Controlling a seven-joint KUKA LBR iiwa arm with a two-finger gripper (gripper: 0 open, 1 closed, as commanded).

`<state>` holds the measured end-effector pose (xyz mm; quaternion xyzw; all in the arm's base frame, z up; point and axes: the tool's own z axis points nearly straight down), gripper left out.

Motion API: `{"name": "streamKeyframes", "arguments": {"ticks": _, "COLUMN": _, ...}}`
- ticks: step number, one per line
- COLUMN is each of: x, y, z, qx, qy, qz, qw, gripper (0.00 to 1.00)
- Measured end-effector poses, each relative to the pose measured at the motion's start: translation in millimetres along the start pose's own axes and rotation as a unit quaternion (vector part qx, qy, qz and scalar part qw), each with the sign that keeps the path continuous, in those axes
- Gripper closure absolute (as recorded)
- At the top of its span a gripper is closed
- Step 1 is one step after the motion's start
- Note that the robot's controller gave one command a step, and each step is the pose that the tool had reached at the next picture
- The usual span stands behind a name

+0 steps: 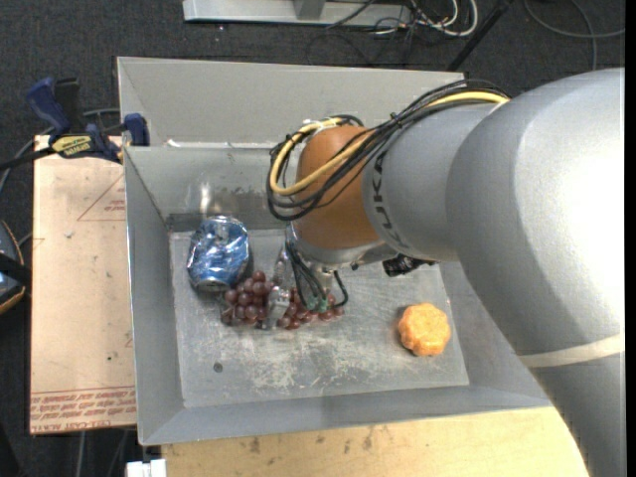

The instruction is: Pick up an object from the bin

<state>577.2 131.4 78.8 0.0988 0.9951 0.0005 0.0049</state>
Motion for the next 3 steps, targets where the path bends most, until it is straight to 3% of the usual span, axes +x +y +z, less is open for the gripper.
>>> {"name": "streamKeyframes", "arguments": {"ticks": 1, "x": 3.7, "y": -0.9, "z": -16.4, "qx": 0.002, "qy": 0.0068, "qz": 0.000, "qw": 1.0000, "gripper": 1.00}}
{"name": "streamKeyframes", "arguments": {"ticks": 3, "x": 0.5, "y": 0.7, "z": -45.6, "qx": -0.001, "qy": 0.0024, "qz": -0.001, "qw": 1.0000, "gripper": 1.00}}
